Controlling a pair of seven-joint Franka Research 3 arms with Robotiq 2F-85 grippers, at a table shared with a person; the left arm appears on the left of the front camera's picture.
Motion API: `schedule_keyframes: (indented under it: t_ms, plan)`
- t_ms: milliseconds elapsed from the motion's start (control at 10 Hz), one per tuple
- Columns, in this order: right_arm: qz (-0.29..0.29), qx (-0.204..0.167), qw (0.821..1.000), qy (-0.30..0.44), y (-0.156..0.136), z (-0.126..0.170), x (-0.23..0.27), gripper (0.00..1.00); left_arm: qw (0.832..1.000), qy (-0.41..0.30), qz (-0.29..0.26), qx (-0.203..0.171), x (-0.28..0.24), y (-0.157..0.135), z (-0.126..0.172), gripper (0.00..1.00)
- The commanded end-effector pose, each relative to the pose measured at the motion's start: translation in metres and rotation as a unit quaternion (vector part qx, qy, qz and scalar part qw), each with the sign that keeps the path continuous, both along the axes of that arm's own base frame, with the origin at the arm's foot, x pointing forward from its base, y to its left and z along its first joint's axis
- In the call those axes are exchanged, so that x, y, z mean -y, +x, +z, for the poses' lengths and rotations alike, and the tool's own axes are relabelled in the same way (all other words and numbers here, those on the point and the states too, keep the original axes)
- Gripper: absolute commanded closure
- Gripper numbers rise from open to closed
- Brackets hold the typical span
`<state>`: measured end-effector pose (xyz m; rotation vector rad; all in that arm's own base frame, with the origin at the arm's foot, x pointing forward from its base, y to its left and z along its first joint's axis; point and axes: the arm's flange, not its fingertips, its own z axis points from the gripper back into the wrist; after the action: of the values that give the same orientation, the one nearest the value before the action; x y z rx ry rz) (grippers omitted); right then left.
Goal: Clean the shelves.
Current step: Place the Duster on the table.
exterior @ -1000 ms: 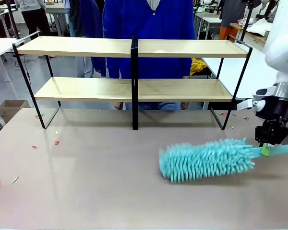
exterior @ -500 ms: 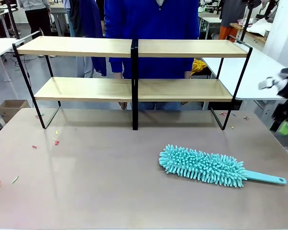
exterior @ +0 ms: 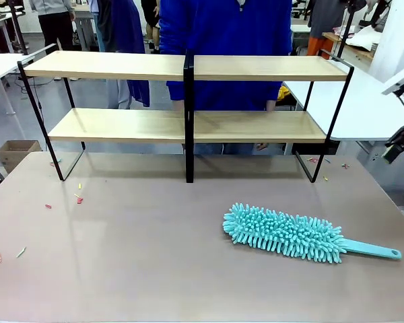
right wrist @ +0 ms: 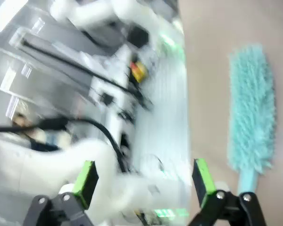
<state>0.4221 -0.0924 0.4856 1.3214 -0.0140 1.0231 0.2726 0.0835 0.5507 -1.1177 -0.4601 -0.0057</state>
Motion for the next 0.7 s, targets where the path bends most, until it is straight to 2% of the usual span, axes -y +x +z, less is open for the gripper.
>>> schedule_keyframes:
  t_ms: [0, 100, 200, 400, 500, 600]
  plan:
    - [-0.164, -0.077, 0.974, 0.133, -0.019, 0.022, 0.003, 0.0, 1.0, -0.009, -0.004, 0.015, 0.001, 0.003, 0.001, 0.0]
    - [-0.195, -0.083, 0.971, 0.11, -0.028, 0.041, -0.001, 0.0, 1.0, -0.009, -0.004, 0.015, 0.001, 0.003, 0.001, 0.0]
    - [-0.199, -0.118, 0.968, 0.095, -0.035, 0.053, -0.006, 0.0, 1.0, -0.009, -0.004, 0.015, 0.001, 0.003, 0.001, 0.0]
    - [-0.197, -0.161, 0.965, 0.061, -0.052, 0.067, -0.026, 0.0, 1.0, -0.009, -0.004, 0.015, 0.001, 0.003, 0.001, 0.0]
    - [-0.174, -0.123, 0.972, 0.1, -0.035, 0.041, 0.005, 0.0, 1.0, -0.009, -0.004, 0.015, 0.001, 0.003, 0.001, 0.0]
    - [-0.174, -0.123, 0.972, 0.1, -0.035, 0.041, 0.005, 0.0, 1.0, -0.009, -0.004, 0.015, 0.001, 0.003, 0.001, 0.0]
